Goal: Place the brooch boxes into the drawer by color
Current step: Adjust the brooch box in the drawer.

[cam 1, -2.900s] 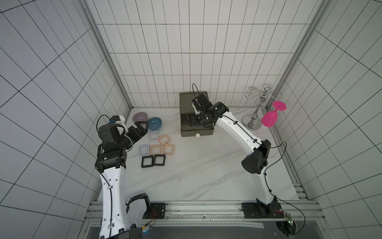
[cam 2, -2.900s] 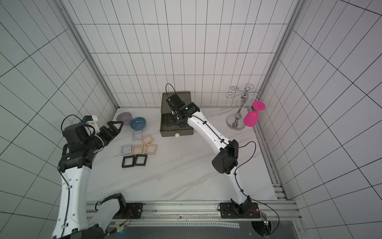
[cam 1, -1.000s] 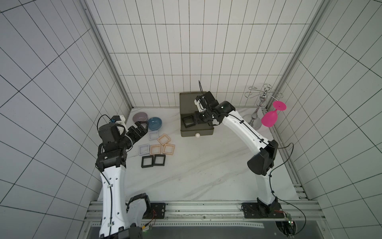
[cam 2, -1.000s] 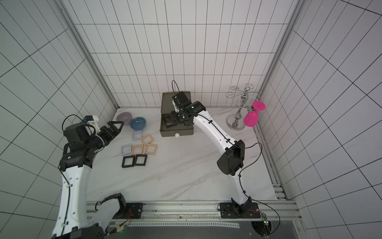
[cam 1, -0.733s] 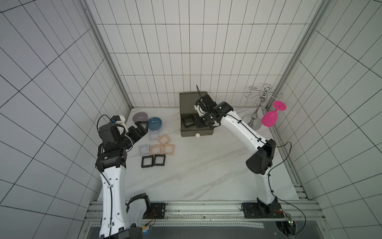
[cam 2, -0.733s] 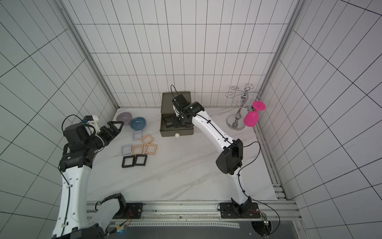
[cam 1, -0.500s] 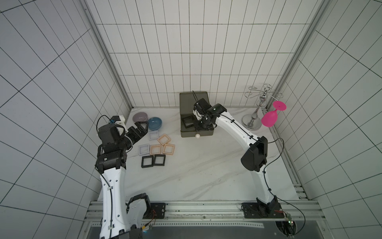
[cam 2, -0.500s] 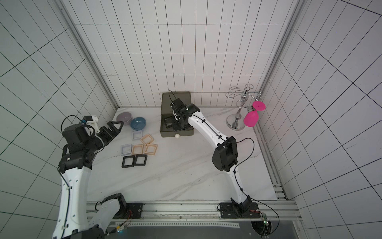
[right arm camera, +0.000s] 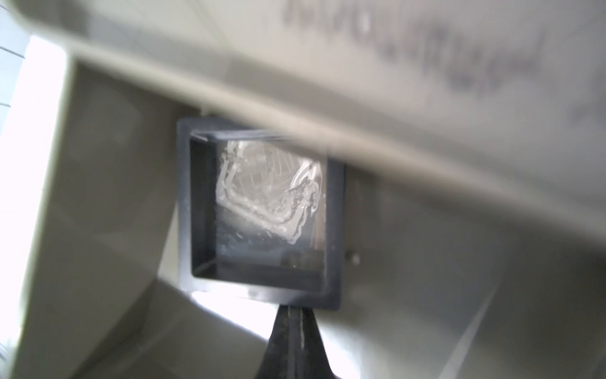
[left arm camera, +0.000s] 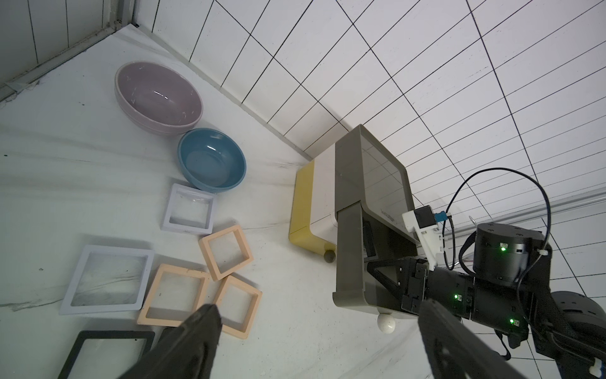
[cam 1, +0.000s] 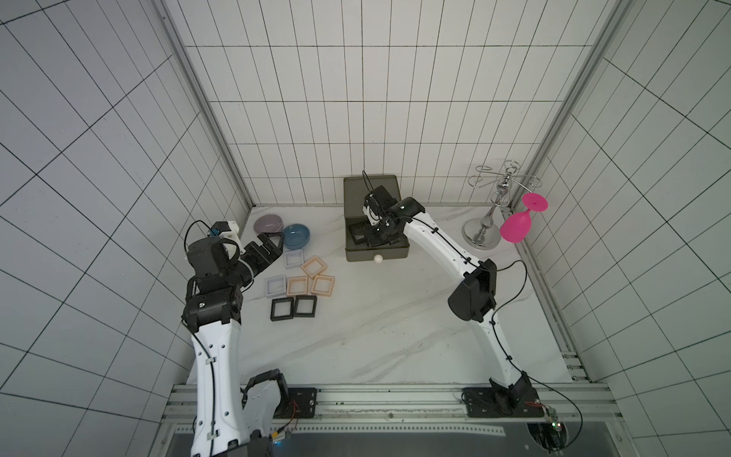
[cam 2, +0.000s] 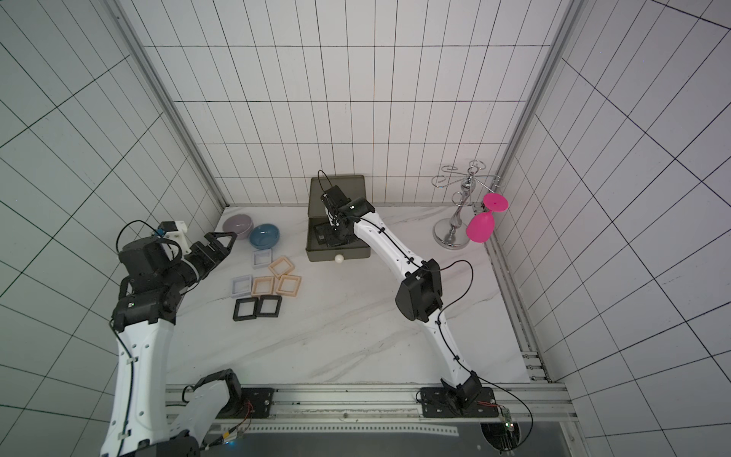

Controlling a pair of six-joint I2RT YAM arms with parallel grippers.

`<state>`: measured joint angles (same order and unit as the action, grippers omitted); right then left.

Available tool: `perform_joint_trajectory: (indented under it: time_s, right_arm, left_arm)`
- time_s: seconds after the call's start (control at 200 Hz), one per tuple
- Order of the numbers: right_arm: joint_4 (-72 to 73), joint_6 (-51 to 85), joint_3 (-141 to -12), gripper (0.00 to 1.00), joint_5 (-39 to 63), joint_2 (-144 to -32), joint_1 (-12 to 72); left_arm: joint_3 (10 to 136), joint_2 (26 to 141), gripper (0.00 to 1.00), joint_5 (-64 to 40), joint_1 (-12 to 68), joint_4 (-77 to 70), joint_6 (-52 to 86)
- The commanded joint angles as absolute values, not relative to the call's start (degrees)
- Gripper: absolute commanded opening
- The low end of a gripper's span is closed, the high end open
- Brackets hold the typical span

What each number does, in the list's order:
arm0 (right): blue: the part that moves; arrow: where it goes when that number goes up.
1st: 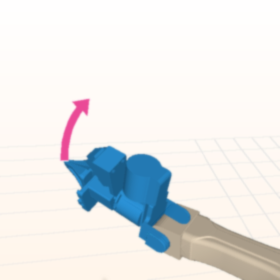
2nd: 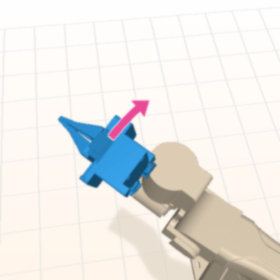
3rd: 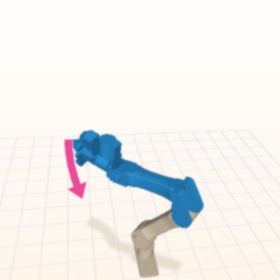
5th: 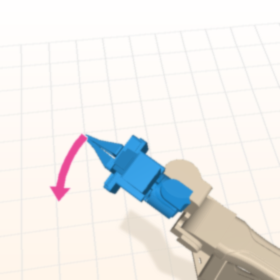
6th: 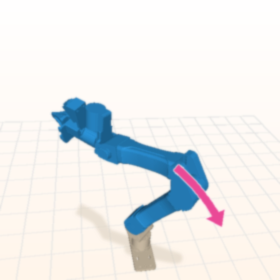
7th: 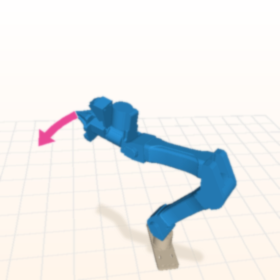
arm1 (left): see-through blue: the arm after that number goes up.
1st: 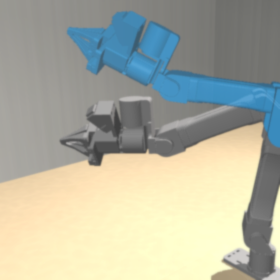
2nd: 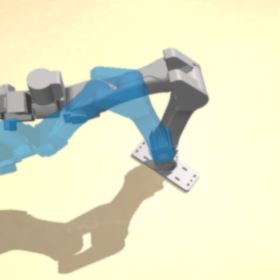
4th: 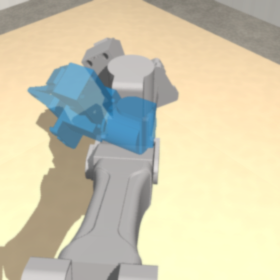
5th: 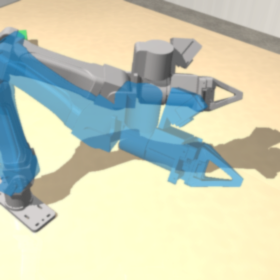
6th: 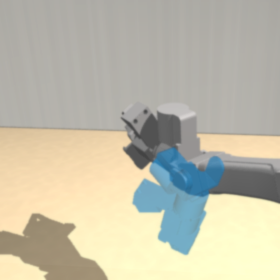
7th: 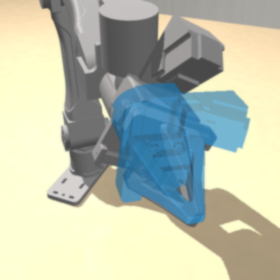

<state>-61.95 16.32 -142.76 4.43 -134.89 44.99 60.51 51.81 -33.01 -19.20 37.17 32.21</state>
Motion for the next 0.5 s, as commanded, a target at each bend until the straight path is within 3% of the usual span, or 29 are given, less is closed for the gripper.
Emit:
perform_joint_trajectory:
  time_s: [0.0, 0.245, 0.385, 0.495]
  right_arm:
    - [-59.4, 16.5, -145.9, 0.04, 3.5, -135.9, 44.3]
    - [-56.3, 16.0, -143.5, 0.11, 6.5, -131.5, 44.4]
    - [-53.3, 15.3, -135.5, 0.25, 8.8, -124.6, 45.3]
    - [-51.2, 14.6, -129.2, 0.40, 8.2, -118.1, 46.3]
  left_arm:
    - [60.5, 52.2, 0.99, -34.1, -19.4, 35.5, 32.3]
    - [60.9, 52.9, 0.99, -34.9, -19.4, 35.1, 32.3]
    - [61.1, 52.8, 0.99, -34.8, -19.4, 35.1, 32.4]
    - [61.4, 52.8, 0.98, -34.4, -19.4, 35.4, 32.4]
